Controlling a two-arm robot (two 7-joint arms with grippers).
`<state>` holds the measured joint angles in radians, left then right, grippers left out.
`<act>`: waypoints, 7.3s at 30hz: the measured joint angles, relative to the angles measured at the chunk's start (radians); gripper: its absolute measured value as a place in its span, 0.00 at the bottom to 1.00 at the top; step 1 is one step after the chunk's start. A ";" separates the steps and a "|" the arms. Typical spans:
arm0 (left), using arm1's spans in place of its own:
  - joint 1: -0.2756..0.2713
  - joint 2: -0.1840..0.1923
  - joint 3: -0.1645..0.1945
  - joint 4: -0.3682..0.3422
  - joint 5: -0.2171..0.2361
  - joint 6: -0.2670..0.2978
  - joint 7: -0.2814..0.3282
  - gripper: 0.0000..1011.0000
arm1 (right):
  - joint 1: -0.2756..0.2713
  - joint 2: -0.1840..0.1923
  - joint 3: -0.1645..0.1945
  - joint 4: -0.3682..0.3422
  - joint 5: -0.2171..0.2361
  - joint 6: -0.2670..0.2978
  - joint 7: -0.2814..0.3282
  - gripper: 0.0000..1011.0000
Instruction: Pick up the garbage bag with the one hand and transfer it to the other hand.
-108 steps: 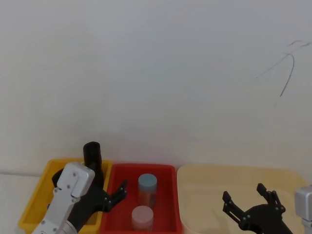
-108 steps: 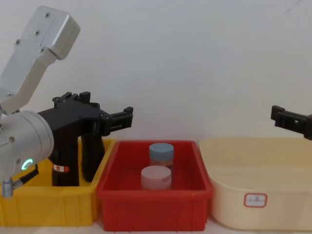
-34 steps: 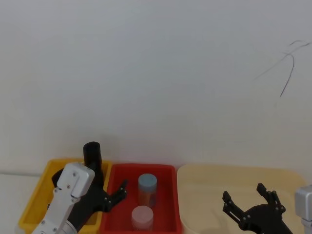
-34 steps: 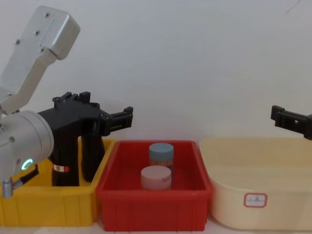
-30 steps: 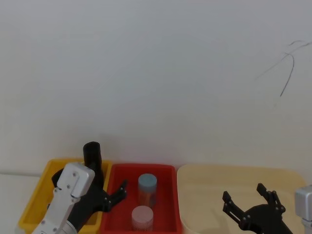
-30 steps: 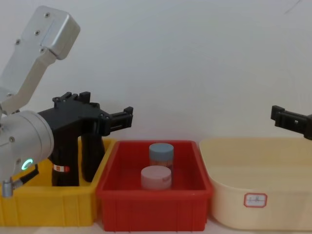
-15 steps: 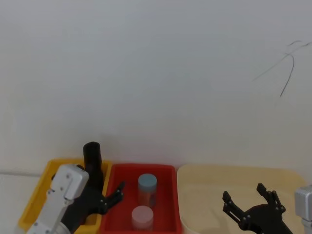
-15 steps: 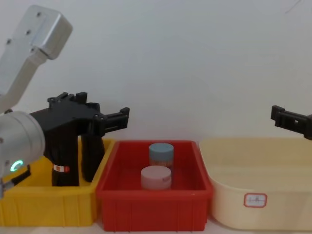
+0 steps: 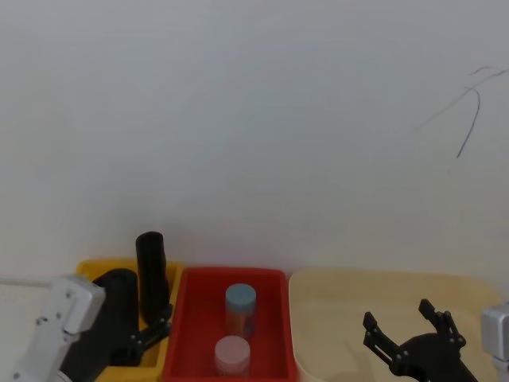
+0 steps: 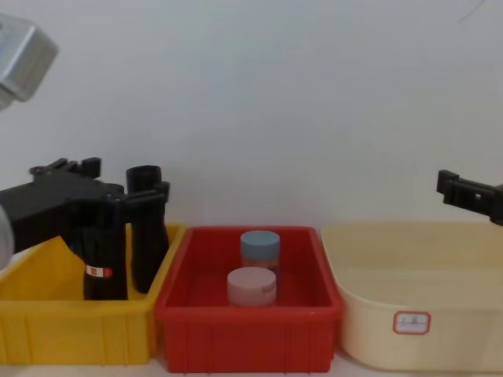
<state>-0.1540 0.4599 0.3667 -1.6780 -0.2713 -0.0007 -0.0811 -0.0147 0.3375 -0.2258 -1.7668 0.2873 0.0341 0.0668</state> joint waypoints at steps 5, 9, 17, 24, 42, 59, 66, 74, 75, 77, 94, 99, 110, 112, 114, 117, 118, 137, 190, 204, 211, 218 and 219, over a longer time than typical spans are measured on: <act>0.024 0.020 -0.031 -0.004 -0.019 0.004 -0.010 0.99 | 0.000 0.000 0.000 0.000 0.000 0.000 0.000 0.99; 0.035 0.030 -0.051 -0.004 -0.032 0.011 -0.014 0.99 | 0.000 0.000 0.000 0.000 0.000 0.000 0.000 0.99; 0.040 0.038 -0.082 0.013 -0.051 0.035 -0.020 0.99 | 0.000 0.000 0.000 0.000 0.000 0.000 0.000 0.99; 0.024 0.036 -0.096 0.040 -0.063 0.062 -0.032 0.99 | 0.000 0.000 0.000 0.000 0.000 0.000 0.000 0.99; 0.000 0.010 -0.115 0.081 -0.074 0.115 -0.033 0.99 | 0.000 0.000 0.000 0.000 0.000 0.000 0.000 0.99; -0.023 -0.022 -0.116 0.102 -0.059 0.139 -0.026 0.99 | 0.000 0.000 0.000 0.000 0.000 0.000 0.000 0.99; -0.036 -0.038 -0.110 0.111 -0.050 0.145 -0.028 0.99 | 0.000 0.000 0.000 0.000 0.000 0.000 0.000 0.99; -0.047 -0.059 -0.111 0.125 -0.036 0.154 -0.010 0.99 | 0.000 0.000 0.000 0.000 0.000 0.000 0.000 0.99; -0.050 -0.062 -0.112 0.128 -0.034 0.154 -0.007 0.99 | 0.000 0.000 0.000 0.000 0.000 0.000 0.000 0.99; -0.052 -0.065 -0.113 0.132 -0.032 0.155 -0.004 0.99 | 0.000 0.000 0.000 0.000 0.000 0.000 0.000 0.99; -0.090 -0.098 -0.104 0.183 -0.028 0.153 -0.041 0.99 | 0.000 0.000 0.000 0.000 0.000 0.000 0.000 0.99; -0.107 -0.110 -0.098 0.207 -0.028 0.149 -0.055 0.99 | 0.000 0.000 0.000 0.000 0.000 0.000 0.000 0.99; -0.141 -0.135 -0.094 0.263 -0.018 0.142 -0.064 0.99 | 0.000 0.000 0.000 0.000 0.000 0.000 0.000 0.99; -0.146 -0.139 -0.094 0.271 -0.015 0.140 -0.064 0.99 | 0.000 0.000 0.000 0.000 0.000 0.000 0.000 0.99; -0.151 -0.143 -0.093 0.281 -0.012 0.138 -0.064 0.99 | 0.000 0.000 0.000 0.000 0.000 0.000 0.000 0.99; -0.159 -0.149 -0.092 0.295 -0.008 0.135 -0.066 0.99 | 0.000 0.000 0.000 0.000 0.000 0.000 0.000 0.99; -0.161 -0.150 -0.091 0.298 -0.008 0.135 -0.067 0.99 | 0.000 0.000 0.000 0.000 0.000 0.000 0.000 0.99; -0.222 -0.177 -0.071 0.382 0.025 0.120 -0.098 0.99 | 0.000 0.000 0.000 0.000 0.000 0.000 0.000 0.99; -0.196 -0.075 -0.104 0.179 0.009 0.042 -0.271 0.49 | 0.001 0.129 -0.010 -0.116 0.003 0.075 0.190 0.99; -0.225 -0.017 -0.105 0.110 -0.085 0.040 -0.427 0.49 | -0.022 0.210 0.005 -0.192 -0.011 0.113 0.260 0.99; -0.244 -0.001 -0.089 0.092 -0.140 0.066 -0.505 0.50 | -0.028 0.230 0.009 -0.211 -0.027 0.113 0.281 0.99; -0.273 -0.004 -0.056 0.089 -0.185 0.095 -0.575 0.49 | -0.018 0.230 0.007 -0.209 -0.037 0.110 0.290 0.99; -0.276 -0.005 -0.053 0.090 -0.189 0.098 -0.581 0.49 | -0.015 0.228 0.006 -0.207 -0.037 0.110 0.291 0.99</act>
<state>-0.4300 0.4552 0.3133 -1.5880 -0.4601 0.0974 -0.6624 -0.0293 0.5654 -0.2199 -1.9733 0.2501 0.1439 0.3577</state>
